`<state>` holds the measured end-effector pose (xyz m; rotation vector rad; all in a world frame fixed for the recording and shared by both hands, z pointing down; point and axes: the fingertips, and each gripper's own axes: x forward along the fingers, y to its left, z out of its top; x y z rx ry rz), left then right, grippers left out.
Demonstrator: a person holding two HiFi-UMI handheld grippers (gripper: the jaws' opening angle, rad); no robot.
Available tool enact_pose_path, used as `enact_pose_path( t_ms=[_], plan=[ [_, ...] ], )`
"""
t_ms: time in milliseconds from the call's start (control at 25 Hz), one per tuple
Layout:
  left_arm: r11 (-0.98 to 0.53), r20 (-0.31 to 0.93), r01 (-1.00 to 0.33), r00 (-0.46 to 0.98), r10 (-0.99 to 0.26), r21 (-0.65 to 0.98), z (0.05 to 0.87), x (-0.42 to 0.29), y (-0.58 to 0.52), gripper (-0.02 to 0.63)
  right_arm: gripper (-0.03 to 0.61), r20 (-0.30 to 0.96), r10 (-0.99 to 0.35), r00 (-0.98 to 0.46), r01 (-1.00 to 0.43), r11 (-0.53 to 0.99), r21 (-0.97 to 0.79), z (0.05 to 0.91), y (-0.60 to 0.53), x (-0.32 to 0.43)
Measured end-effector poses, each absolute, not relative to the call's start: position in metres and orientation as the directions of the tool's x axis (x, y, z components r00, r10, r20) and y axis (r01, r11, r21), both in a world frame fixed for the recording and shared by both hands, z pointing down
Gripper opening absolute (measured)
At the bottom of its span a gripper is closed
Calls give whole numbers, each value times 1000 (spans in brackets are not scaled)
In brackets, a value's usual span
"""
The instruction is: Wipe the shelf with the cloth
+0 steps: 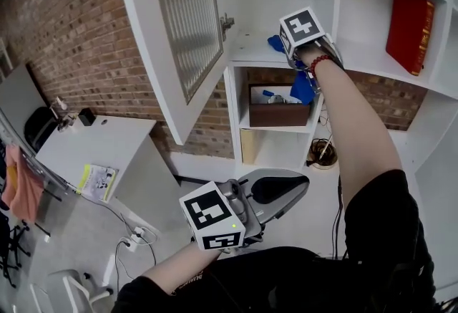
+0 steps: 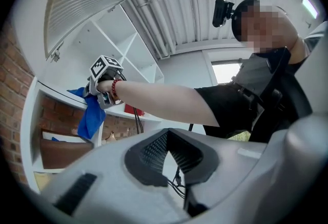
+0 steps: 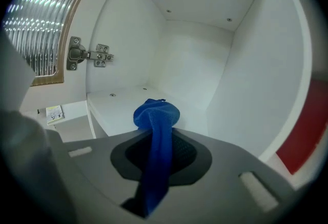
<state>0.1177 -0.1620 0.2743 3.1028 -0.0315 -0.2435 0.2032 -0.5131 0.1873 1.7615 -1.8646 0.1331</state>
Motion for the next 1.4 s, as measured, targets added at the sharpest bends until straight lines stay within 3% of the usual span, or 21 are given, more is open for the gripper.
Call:
enact_pose_path(
  t_ms=[360,760,920,1120,1400],
  plan=[
    [-999,-118,-40,992,-37,-24,276,139,-131,0,57,432,-901,45,-957,85,278,188,-502,228],
    [-989,-118,-135,985,-127,-58,273,116,-125,0,58,365,-928,77,-972,13,236,178,-504,230],
    [-989,-121,-142,983,-135,-49,274,113,-128,0,58,238,-954,-184,-965,222,143,156,-497,166],
    [-987,-105,-124,988,-113,-101,270,115,-129,0,60,240,-840,-487,-855,515,66,158,-493,65],
    [-978,-102,-165,983,-153,-125,270,97,-140,0,60,287,-830,-479,-860,508,35,185,-511,45]
  ],
)
